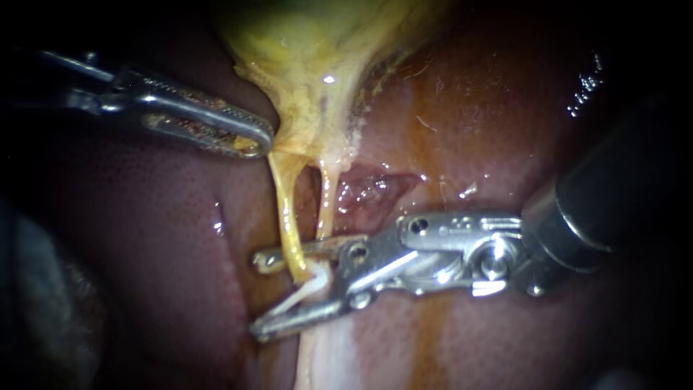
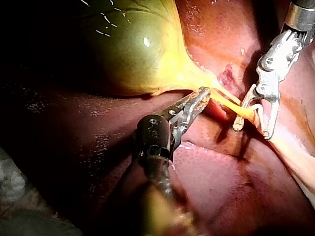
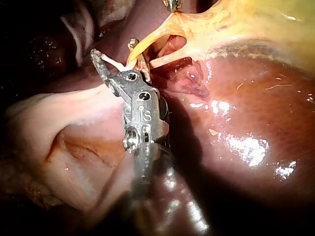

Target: Clipping first clip left tube

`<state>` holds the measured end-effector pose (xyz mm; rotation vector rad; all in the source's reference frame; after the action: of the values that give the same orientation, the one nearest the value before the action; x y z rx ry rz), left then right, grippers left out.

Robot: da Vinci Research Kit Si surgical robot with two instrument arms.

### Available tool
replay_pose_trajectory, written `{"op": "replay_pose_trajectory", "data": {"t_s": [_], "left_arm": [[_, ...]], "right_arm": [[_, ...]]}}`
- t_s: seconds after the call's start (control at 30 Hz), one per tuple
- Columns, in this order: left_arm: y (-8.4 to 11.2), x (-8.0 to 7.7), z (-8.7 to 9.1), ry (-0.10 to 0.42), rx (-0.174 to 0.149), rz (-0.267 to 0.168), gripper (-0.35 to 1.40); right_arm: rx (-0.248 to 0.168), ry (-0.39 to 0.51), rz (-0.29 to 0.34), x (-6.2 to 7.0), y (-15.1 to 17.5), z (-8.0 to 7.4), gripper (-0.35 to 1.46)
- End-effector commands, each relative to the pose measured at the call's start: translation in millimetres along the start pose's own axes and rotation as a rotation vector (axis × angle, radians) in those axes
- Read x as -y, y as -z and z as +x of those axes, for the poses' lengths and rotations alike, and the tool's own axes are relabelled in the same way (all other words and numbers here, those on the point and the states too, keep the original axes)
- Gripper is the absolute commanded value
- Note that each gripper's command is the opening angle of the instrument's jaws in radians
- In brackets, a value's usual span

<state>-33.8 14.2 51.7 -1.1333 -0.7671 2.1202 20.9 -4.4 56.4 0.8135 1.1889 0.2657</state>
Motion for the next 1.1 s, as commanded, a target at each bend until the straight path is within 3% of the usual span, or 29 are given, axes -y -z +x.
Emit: {"op": "replay_pose_trajectory", "data": {"t_s": [0.03, 0.4, 0.73, 1.1], "left_arm": [[0.0, 0.0, 0.0, 0.000, 0.000, -0.001, -0.35], [0.0, 0.0, 0.0, 0.000, 0.000, -0.001, -0.35], [0.0, 0.0, 0.0, 0.000, 0.000, -0.001, -0.35], [0.0, 0.0, 0.0, 0.000, 0.000, -0.001, -0.35]], "right_arm": [[-0.005, 0.001, 0.004, 0.3, 0.0, 0.2, 0.49], [-0.022, -0.006, 0.040, 2.1, -0.2, 1.1, 0.49], [-0.019, -0.023, 0.048, 2.0, 0.0, 1.3, 0.46], [-0.019, -0.075, 0.053, 1.6, 1.0, 1.8, 0.25]]}}
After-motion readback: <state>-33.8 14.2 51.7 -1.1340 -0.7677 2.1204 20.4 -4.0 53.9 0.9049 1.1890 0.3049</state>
